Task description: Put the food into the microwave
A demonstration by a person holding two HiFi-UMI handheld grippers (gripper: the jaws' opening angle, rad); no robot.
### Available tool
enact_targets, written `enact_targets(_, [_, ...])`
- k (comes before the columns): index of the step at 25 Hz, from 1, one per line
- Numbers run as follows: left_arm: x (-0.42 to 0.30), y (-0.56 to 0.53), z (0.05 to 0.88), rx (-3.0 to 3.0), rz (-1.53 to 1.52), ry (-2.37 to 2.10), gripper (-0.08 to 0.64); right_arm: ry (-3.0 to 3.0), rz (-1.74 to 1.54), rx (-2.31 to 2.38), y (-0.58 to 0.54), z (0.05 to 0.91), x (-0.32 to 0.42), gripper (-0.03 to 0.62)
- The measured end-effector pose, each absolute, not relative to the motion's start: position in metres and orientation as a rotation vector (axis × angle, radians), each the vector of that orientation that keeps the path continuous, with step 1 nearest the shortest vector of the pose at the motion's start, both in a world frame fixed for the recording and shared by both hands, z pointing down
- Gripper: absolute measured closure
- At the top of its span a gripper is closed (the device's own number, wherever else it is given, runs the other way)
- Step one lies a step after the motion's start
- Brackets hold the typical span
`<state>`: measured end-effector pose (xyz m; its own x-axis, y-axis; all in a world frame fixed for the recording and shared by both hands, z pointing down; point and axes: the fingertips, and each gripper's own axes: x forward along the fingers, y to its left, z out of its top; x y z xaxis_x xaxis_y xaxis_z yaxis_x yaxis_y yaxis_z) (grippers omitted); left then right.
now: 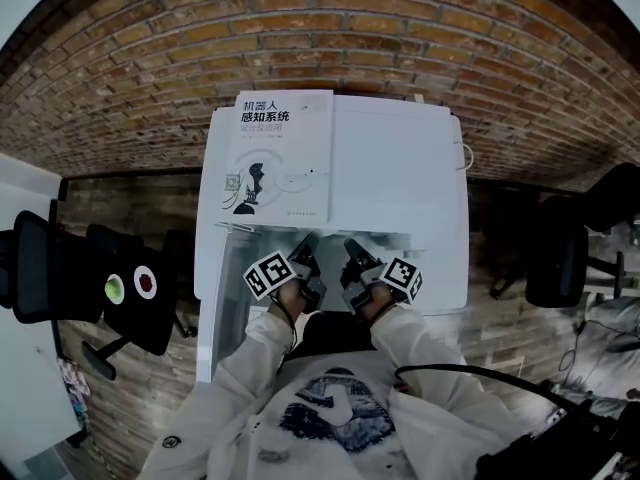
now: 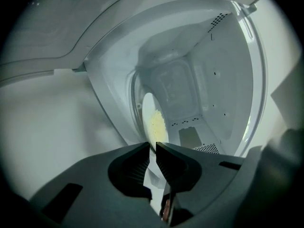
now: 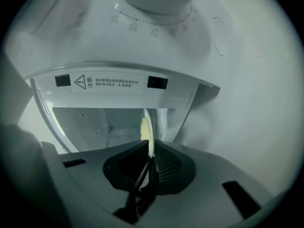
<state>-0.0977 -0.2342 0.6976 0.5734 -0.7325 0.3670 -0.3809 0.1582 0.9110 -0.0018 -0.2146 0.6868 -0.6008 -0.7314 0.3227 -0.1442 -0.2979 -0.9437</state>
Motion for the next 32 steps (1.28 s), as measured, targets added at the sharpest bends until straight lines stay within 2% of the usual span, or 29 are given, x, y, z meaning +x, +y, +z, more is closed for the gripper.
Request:
enact_targets(17, [-0.094, -0.238, 0.695, 1.498, -0.274, -1.021, 0.506, 1.546, -1.959, -1.093, -0.212, 0.687, -0.002, 0.566])
enact_targets(22, [-0.09, -0.234, 0.695, 1.514, -0.255, -1.012, 0.462, 1.545, -1.963, -1.092, -0.211, 0.686, -0.002, 0.566])
enact_targets(32, [-0.09, -0.219, 0.67, 1.653, -0.179, -1.039, 0.456, 1.722, -1.891, -1.141, -0.203, 0.666, 0.0, 0.566])
